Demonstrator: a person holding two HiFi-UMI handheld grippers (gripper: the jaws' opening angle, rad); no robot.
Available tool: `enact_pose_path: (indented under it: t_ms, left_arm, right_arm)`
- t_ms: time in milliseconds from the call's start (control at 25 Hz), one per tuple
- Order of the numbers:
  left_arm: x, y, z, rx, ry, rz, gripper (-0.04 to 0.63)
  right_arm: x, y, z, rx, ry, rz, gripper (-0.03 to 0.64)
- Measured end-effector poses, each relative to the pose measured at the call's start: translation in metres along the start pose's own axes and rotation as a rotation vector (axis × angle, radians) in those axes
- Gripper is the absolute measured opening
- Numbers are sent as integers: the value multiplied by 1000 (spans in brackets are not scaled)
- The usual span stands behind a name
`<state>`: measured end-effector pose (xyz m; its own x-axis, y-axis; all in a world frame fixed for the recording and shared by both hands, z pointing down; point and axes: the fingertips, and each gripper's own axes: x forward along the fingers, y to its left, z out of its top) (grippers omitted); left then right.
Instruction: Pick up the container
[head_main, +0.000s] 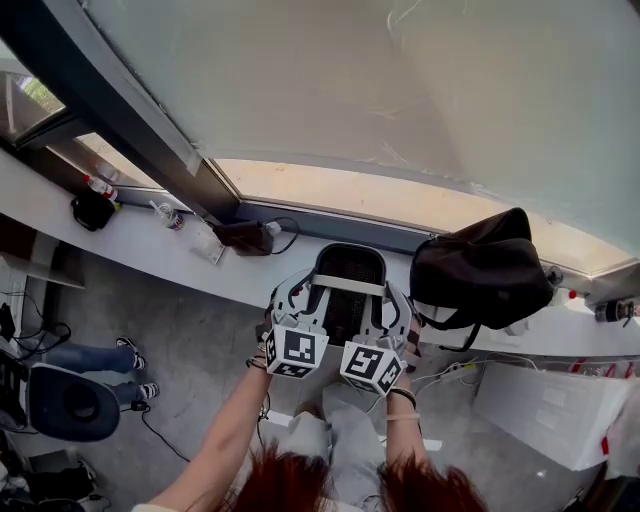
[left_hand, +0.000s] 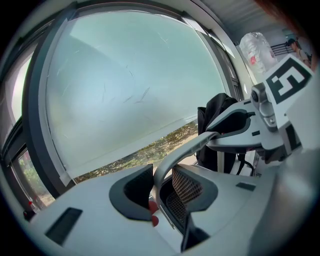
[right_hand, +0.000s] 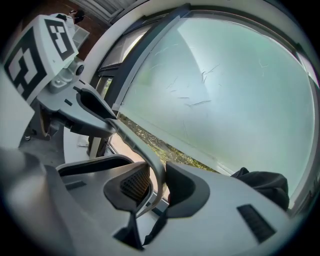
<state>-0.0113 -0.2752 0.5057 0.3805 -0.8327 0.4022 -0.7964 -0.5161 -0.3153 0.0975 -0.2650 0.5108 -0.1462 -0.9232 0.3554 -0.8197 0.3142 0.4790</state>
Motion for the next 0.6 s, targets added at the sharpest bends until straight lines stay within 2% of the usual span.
enact_pose_path:
  t_ms: [600]
  left_arm:
    - [-60, 12, 86, -37, -94, 38, 129]
  right_arm:
    - [-65, -50, 74, 2, -81, -53, 112]
